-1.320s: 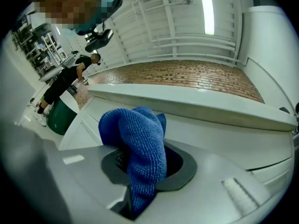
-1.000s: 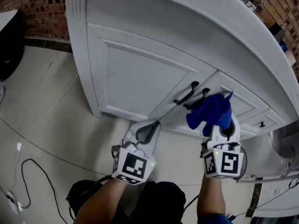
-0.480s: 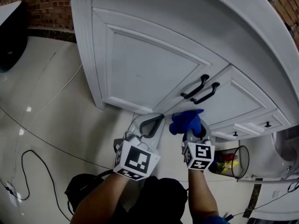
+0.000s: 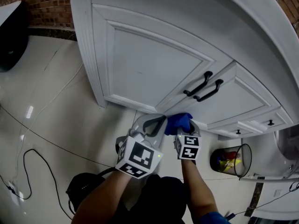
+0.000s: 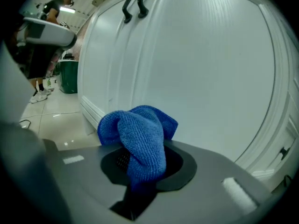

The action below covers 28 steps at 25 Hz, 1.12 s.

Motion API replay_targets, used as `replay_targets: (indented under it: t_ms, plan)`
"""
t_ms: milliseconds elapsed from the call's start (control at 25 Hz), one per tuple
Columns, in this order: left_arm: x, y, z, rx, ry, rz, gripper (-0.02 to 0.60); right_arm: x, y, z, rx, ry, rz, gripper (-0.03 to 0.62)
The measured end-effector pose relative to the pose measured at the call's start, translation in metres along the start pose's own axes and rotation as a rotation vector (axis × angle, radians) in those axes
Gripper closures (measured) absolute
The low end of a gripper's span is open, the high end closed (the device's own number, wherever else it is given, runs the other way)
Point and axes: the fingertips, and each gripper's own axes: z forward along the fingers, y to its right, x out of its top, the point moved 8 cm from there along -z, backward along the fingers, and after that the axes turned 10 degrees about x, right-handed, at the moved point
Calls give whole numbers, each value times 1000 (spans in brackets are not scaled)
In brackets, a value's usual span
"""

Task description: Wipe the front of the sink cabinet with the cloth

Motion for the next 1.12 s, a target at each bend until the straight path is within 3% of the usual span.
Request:
replay_targets:
  t_ms: [120, 240, 400, 560, 760, 920, 1120]
  plan:
    - [0, 2, 1, -5, -2, 1, 577, 6, 1, -11, 2, 11, 18, 516]
    - [1, 2, 1, -5, 9, 2, 577, 32, 2, -48, -1, 116, 23, 516]
    - [8, 6, 2, -13, 74, 3, 577, 90, 11, -119, -40, 338, -32, 516]
    - [23, 16, -3, -43, 168, -7, 577, 155, 19, -188, -142, 601, -104, 516]
    - [24, 27, -6, -73, 186, 32, 577, 226, 31, -238, -222, 869, -139, 516]
    - [25, 26, -9, -55, 180, 25, 577, 248, 42, -230, -261, 864, -175, 516]
    - [24, 22, -11, -43, 173, 38, 577, 225, 42, -207, -252, 757, -142, 516]
